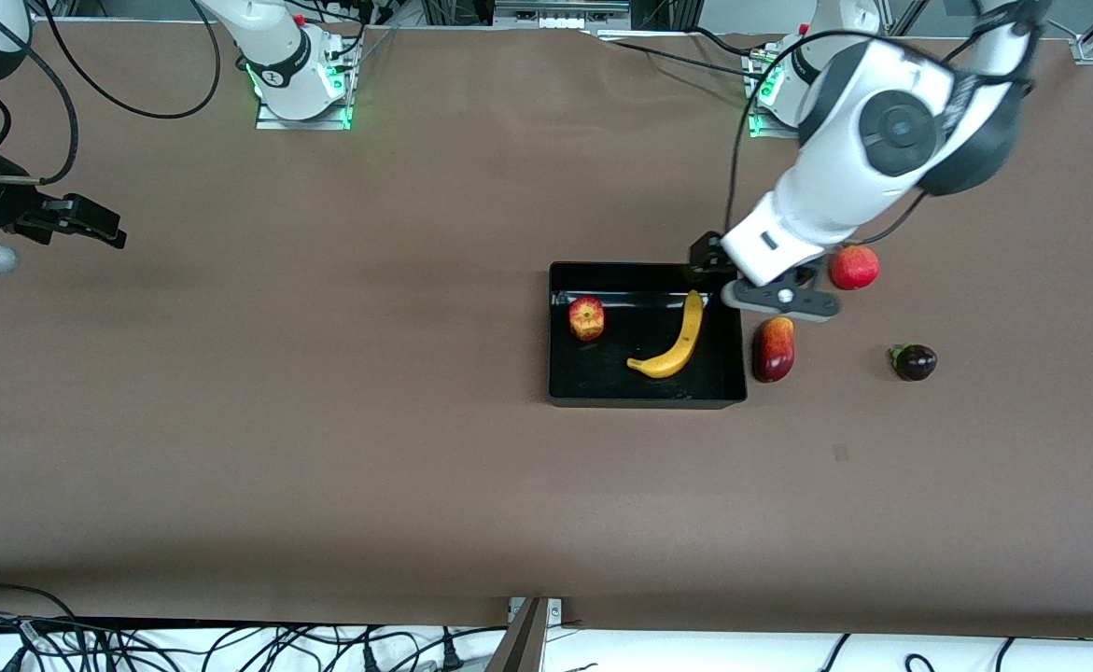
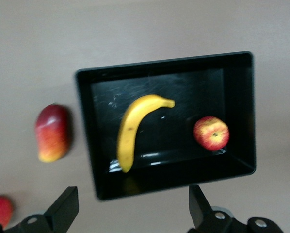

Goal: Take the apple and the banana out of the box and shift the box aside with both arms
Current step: 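Reach the left gripper into the black tray over the apple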

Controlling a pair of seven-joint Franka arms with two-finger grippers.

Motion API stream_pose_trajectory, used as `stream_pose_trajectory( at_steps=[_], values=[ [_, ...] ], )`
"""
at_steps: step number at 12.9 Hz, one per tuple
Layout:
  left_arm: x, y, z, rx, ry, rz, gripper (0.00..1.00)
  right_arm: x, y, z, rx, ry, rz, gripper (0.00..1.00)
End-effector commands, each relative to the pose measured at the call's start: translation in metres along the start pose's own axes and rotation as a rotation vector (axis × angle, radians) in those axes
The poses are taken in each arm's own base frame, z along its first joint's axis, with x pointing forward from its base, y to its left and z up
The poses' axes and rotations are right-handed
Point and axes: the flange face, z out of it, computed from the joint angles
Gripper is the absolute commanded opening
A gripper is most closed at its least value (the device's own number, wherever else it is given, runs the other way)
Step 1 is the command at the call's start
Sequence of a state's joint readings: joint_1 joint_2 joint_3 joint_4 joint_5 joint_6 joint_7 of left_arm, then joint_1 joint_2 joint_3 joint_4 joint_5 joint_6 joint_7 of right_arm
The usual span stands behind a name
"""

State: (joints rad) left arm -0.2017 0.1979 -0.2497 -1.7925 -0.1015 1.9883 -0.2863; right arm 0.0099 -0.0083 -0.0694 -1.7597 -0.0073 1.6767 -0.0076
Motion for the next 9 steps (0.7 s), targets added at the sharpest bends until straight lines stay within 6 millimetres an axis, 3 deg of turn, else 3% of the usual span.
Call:
stream_pose_trajectory(
  at_steps=[1, 6, 9],
  values=[
    [0.002, 0.040, 0.036, -0.033, 0.014, 0.006, 1.00, -0.004, 0.000, -0.006, 0.011, 0.001, 0.009, 1.00],
    [0.004, 0.101, 0.151, -0.049, 0.043, 0.050, 1.00, -0.004, 0.001, -0.006, 0.013, 0.001, 0.011, 1.00],
    [-0.006, 0.123, 0.201, -0.001, 0.057, 0.080, 1.00, -0.004, 0.000, -0.006, 0.012, 0.001, 0.009, 1.00]
  ],
)
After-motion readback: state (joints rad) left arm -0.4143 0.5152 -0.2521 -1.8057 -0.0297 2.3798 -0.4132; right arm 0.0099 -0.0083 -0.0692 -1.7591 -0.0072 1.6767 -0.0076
